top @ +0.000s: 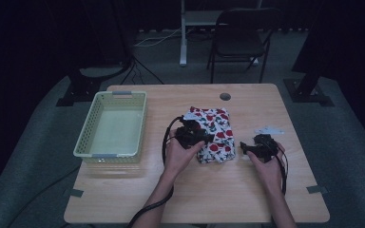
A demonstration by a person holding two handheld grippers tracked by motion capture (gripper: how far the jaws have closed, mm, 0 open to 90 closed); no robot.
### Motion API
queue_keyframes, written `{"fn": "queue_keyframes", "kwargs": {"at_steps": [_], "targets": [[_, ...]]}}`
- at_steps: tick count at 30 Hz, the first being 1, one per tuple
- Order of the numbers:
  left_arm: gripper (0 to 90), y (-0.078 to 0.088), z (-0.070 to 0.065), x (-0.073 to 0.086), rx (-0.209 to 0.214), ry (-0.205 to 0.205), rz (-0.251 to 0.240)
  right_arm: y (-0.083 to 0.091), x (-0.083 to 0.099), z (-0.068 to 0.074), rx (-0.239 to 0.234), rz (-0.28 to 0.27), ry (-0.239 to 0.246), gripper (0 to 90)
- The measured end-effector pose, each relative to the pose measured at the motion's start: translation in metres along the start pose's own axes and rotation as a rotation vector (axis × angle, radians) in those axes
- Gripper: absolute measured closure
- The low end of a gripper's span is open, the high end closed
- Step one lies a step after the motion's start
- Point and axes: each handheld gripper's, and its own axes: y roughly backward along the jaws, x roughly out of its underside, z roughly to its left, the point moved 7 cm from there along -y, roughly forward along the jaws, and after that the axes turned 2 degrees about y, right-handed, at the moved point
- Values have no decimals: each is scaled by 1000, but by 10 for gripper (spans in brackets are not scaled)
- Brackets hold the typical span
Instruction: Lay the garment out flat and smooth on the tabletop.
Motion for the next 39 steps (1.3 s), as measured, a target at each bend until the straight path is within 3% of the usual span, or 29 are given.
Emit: {"fn": "queue_keyframes", "kwargs": {"at_steps": [14,39], "targets": [[497,-13,7,5,3,46,30,0,0,0,-3,-1,-2,273],[492,-29,7,12,39,78,65,0,0,0,-3,-1,-1,273]]}}
